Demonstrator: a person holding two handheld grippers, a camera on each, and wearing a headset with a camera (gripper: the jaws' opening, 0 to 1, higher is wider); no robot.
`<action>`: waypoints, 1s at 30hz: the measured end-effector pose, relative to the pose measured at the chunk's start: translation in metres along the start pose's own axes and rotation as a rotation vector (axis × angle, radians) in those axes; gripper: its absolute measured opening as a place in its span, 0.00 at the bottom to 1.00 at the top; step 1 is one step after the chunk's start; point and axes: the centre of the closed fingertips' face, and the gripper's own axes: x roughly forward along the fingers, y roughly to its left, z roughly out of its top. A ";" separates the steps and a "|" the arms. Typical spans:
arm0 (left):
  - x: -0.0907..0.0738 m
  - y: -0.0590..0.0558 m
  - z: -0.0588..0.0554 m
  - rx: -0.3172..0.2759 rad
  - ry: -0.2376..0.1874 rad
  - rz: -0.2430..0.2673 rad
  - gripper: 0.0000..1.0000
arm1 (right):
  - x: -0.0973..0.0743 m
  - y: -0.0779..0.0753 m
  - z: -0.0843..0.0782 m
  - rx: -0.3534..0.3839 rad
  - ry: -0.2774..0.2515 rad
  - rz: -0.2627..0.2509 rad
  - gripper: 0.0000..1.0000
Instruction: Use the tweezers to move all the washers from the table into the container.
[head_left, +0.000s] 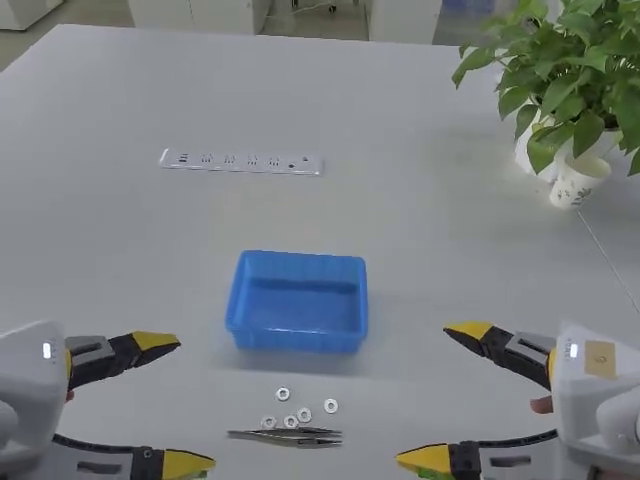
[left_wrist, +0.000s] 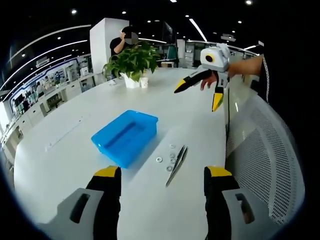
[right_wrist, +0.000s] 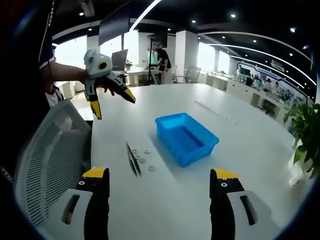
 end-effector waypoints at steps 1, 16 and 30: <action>0.001 -0.001 0.000 0.003 0.005 -0.004 0.70 | 0.001 0.001 0.000 -0.006 0.002 0.007 0.81; 0.029 -0.009 -0.031 0.103 0.146 -0.107 0.44 | 0.031 0.025 -0.005 -0.109 0.054 0.166 0.60; 0.043 -0.011 -0.052 0.162 0.244 -0.168 0.28 | 0.059 0.051 -0.018 -0.173 0.106 0.297 0.44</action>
